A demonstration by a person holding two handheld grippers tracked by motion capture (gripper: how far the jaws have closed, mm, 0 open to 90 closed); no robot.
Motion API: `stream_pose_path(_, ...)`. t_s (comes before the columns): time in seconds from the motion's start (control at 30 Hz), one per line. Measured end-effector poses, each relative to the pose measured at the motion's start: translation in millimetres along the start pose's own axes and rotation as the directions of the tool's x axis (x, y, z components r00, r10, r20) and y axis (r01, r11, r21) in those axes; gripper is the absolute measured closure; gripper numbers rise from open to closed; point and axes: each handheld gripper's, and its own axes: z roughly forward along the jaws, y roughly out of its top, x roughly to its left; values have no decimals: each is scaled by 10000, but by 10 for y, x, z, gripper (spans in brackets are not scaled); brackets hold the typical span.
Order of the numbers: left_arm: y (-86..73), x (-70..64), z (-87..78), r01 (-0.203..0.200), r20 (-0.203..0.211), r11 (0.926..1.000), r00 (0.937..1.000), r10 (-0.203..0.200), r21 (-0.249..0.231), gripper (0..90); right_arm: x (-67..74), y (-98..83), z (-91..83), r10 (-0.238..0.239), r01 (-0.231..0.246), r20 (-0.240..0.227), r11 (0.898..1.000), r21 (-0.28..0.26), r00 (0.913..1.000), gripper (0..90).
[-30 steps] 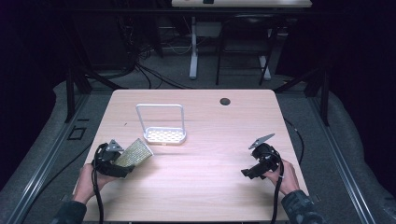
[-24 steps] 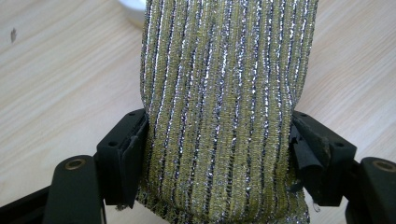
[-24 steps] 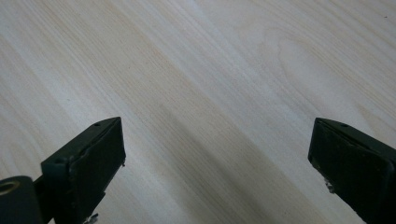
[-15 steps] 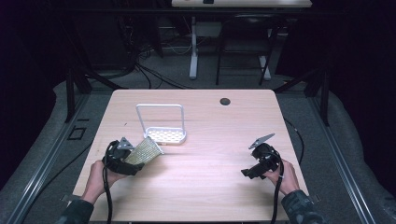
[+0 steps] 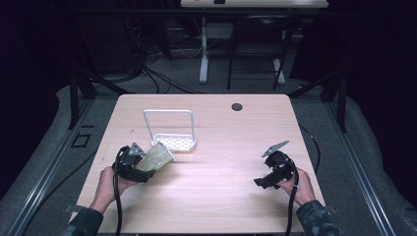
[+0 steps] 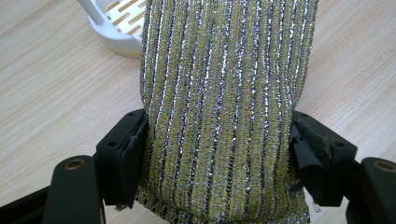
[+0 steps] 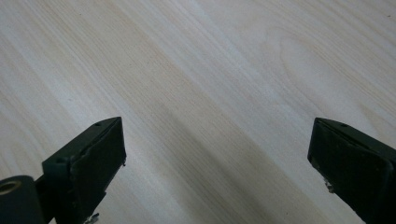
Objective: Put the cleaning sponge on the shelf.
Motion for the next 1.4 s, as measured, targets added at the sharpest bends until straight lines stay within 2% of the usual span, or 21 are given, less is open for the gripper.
stream_pose_path(0.43, 134, 2, 68, 258, -76, 9996, 9996, -259, -117, 264, 0, 0, -4, -16, 16, 6, 10000, -24, 10000, 43)
stream_pose_path(0.7, 188, 36, 128, 265, -179, 9996, 9995, -264, 50, 258, -3, -1, -7, -52, 52, -8, 10000, 39, 10000, 45)
stream_pose_path(0.9, 271, 59, 125, 446, -137, 9986, 9989, -450, -293, 256, 1, -1, -2, -7, 7, -11, 10000, 3, 10000, 46)
stream_pose_path(1.4, 481, 61, 287, 652, -161, 9971, 9977, -659, -395, 255, -6, -5, -11, -56, 56, -13, 10000, 34, 10000, 49)
